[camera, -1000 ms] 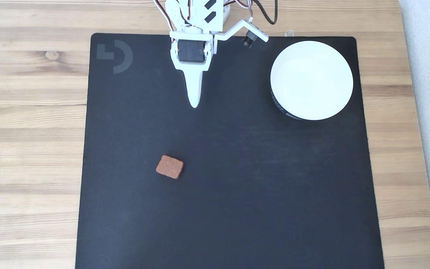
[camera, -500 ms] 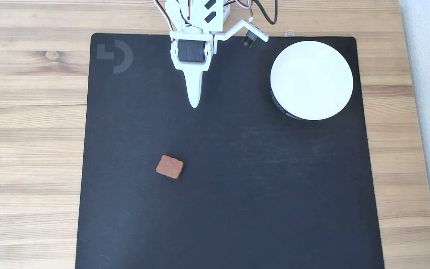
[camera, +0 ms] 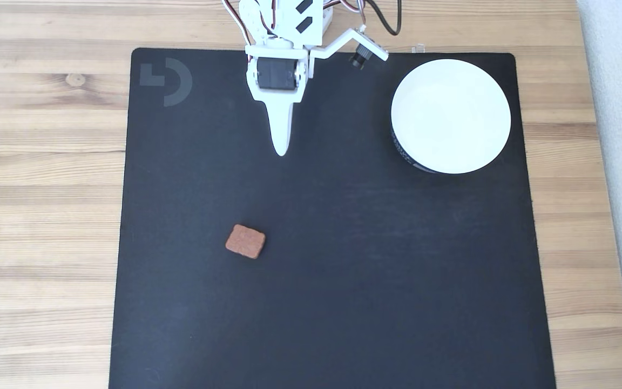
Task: Pick up the toy and place it on the plate
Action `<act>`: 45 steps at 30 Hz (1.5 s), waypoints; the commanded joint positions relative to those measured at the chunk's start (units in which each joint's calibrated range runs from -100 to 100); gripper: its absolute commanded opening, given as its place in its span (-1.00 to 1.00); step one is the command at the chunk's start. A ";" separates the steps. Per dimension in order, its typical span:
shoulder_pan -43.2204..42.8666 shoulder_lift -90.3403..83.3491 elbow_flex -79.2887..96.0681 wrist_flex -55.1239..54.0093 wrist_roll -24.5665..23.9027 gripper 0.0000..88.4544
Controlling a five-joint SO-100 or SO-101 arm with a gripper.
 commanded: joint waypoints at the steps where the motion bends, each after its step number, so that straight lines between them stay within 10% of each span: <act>1: 0.26 -0.50 0.69 0.37 0.00 -0.94; 23: 0.26 0.00 -3.82 0.88 -0.27 -0.95; 45: 3.77 52.86 -53.66 0.37 -0.32 -0.95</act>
